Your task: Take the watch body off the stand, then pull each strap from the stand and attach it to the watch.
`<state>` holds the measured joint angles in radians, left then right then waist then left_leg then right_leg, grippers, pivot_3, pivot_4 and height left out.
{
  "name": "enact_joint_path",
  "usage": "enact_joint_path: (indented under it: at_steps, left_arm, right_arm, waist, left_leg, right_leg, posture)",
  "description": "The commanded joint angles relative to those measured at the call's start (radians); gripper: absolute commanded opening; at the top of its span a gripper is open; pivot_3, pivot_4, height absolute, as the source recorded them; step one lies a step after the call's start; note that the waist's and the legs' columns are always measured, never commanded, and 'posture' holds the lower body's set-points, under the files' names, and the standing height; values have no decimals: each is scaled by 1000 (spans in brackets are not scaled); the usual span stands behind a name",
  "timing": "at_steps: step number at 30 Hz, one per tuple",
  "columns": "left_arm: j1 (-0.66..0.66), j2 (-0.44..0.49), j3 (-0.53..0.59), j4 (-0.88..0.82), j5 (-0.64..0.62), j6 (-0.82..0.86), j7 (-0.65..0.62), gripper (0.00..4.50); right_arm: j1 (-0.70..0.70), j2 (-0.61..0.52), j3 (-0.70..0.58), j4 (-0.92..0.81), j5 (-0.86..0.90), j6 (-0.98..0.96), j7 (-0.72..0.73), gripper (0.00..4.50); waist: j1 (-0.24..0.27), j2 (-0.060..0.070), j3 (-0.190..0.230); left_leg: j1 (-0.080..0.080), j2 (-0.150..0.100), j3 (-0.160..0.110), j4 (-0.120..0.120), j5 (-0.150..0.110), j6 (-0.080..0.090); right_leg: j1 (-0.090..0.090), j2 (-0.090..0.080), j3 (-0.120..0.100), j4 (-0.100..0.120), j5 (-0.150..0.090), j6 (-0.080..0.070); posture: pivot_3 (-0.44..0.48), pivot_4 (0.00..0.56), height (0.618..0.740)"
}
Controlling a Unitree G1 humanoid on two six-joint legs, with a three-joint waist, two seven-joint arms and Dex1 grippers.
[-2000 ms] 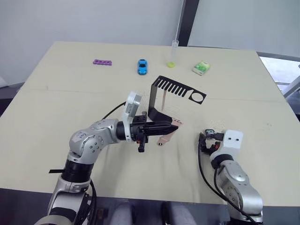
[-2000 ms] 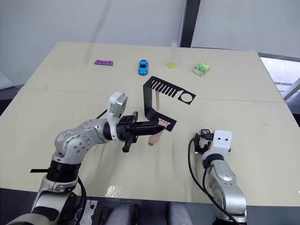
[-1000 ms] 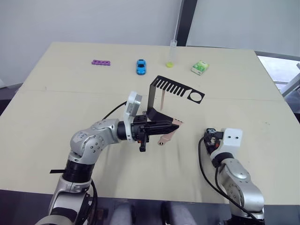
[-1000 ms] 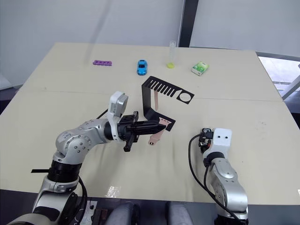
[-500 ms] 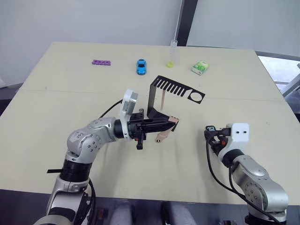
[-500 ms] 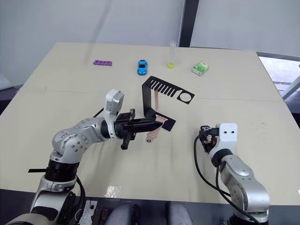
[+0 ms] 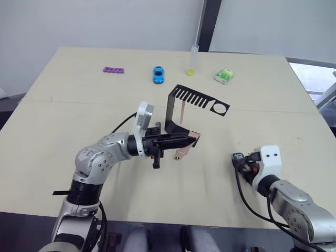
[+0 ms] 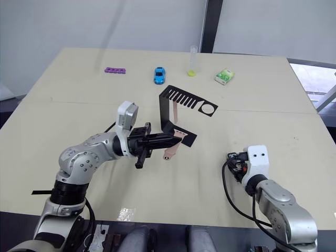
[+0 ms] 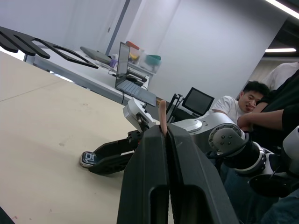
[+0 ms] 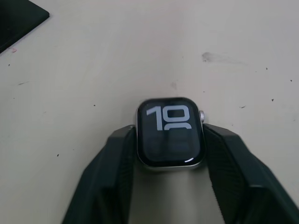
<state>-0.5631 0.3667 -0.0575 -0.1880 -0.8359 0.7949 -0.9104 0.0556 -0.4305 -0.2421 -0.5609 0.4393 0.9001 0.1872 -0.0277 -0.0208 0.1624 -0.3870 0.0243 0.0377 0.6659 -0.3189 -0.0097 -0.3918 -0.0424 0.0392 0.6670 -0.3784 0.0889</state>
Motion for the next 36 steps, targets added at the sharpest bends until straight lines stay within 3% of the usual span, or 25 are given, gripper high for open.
enact_joint_path:
  at_steps: [1,2,3,10,14,22,36]
  left_arm:
    - [-4,-8,2,-34,-4,-17,-9,0]
    - [-4,-9,2,-33,-4,-18,-7,0]
    - [-5,-11,2,-33,-3,-18,-7,0]
    - [-16,-15,3,-23,-2,-16,-9,0]
    - [-21,-11,-1,-26,-8,-5,-16,0]
    - [-30,-17,-8,-21,-4,-4,-20,0]
    - [-10,-19,0,-39,-5,-8,0,0]
  right_arm:
    - [29,-9,-24,-19,-14,-57,25,3992]
    - [45,-3,-24,-26,-20,-84,28,4412]
    - [57,2,-23,-30,-24,-103,30,4467]
    - [146,106,32,47,-92,-394,61,4467]
    - [175,74,27,145,-109,-528,151,4467]
    - [112,-12,12,254,-36,-516,299,4467]
    - [72,-80,23,267,-25,-443,338,4467]
  waist:
    - [0,0,0]
    - [1,0,0]
    - [1,0,0]
    - [-2,0,0]
    - [0,0,0]
    - [-2,0,0]
    - [0,0,0]
  left_leg:
    - [0,0,0,0,0,0]
    - [0,0,0,0,0,0]
    - [0,0,0,0,0,0]
    - [0,0,1,0,0,0]
    - [0,0,1,0,0,0]
    - [2,0,1,1,0,0]
    - [2,0,0,2,0,0]
  right_leg:
    - [0,0,0,0,0,0]
    - [0,0,0,0,0,0]
    - [0,0,0,0,0,0]
    - [0,0,0,0,0,0]
    - [0,0,0,0,0,0]
    - [2,0,0,0,0,0]
    - [2,0,0,1,0,0]
  posture:
    - [0,150,740]
    - [0,150,740]
    - [0,150,740]
    - [0,150,740]
    - [0,150,740]
    - [0,150,740]
    - [0,150,740]
